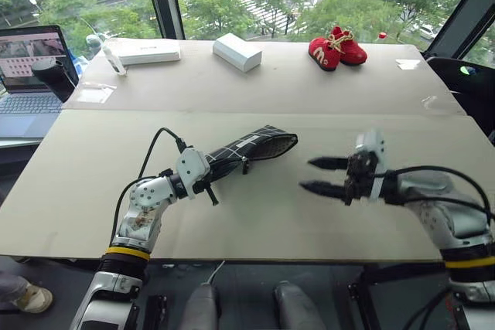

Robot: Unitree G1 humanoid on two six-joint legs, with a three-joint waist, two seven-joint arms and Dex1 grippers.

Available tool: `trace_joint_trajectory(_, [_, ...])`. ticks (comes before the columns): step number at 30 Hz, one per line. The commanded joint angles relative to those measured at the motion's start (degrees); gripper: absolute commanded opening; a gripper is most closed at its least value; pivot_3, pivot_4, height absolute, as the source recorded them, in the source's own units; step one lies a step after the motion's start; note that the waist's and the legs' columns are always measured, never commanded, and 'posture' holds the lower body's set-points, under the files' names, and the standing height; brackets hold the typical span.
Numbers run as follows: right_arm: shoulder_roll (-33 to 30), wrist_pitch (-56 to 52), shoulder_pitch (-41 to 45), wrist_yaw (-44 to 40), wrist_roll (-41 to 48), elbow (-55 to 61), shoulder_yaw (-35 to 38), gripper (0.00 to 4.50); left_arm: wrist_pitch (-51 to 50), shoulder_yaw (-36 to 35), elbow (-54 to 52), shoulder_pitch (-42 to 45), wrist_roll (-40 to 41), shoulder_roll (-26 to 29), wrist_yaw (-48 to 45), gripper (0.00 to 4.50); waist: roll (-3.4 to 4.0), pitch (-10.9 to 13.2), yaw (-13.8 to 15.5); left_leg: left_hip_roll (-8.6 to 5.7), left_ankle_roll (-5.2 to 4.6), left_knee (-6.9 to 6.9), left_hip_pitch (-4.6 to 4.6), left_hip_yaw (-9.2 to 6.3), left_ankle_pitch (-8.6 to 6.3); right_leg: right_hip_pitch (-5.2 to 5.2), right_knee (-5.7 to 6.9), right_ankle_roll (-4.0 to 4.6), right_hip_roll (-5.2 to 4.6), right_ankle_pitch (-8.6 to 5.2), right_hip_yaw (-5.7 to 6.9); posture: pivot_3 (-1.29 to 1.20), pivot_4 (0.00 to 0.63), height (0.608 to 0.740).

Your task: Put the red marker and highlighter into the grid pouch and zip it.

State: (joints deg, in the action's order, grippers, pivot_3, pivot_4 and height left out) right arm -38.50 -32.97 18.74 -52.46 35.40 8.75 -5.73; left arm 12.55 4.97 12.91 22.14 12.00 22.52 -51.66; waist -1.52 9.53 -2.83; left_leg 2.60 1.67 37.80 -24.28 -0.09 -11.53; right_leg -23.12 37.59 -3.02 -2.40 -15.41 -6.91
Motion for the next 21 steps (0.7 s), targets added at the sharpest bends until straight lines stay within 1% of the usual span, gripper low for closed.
trace_joint_trajectory(1, [6.2,-0.2,1.9,9.8,-7.7,-0.1,-4.4,3.79,1.9,-1.0,-0.5,0.9,0.6,0.0,-0.1,0.00,0.00,0.0,0.2,-0.01,0.00,0.01,-0.02,0.01,0.00,-0.04,0.02,-0.01,0.00,-0.01,-0.01,0.00,0.150,0.729])
trace_joint_trajectory(3, [11.0,-1.0,3.5,14.4,-11.0,-1.7,-6.8,3.79,1.9,-0.9,-0.6,0.9,0.5,-0.1,0.0,0.00,0.00,0.0,0.3,-0.01,0.01,0.02,-0.05,0.01,0.01,-0.04,-0.01,-0.02,-0.01,-0.01,0.00,0.00,0.150,0.729])
trace_joint_trajectory(7, [17.7,0.6,6.6,17.7,-15.7,-5.1,-9.8,3.79,1.5,-0.7,-1.2,0.7,0.4,-0.5,0.4,0.00,0.00,0.0,0.5,-0.02,0.01,0.02,-0.09,0.01,0.01,-0.08,-0.01,-0.01,-0.02,-0.01,0.01,0.00,0.150,0.729])
trace_joint_trajectory(11, [22.3,2.1,9.8,20.2,-18.1,-9.1,-9.1,3.79,1.0,-0.5,-1.9,0.8,0.4,-0.7,0.8,0.00,0.00,0.0,0.7,-0.02,0.01,0.04,-0.09,0.01,0.01,-0.06,-0.01,-0.01,-0.03,0.00,0.02,0.00,0.150,0.729])
trace_joint_trajectory(15, [24.2,2.7,11.7,20.3,-19.2,-10.7,-8.4,3.79,0.3,-0.5,-2.9,0.6,0.5,-0.7,1.0,0.00,0.00,0.0,0.6,-0.01,0.01,0.03,-0.08,0.00,0.01,-0.07,0.00,-0.01,-0.03,0.00,0.04,0.00,0.150,0.729])
trace_joint_trajectory(21, [24.4,3.1,11.9,19.4,-20.5,-11.1,-8.1,3.79,-1.0,-0.6,-4.4,0.5,0.6,-0.6,1.4,0.00,0.00,0.0,0.5,-0.01,0.01,0.03,-0.09,0.00,0.01,-0.07,0.01,-0.01,-0.02,0.00,0.04,0.00,0.150,0.729])
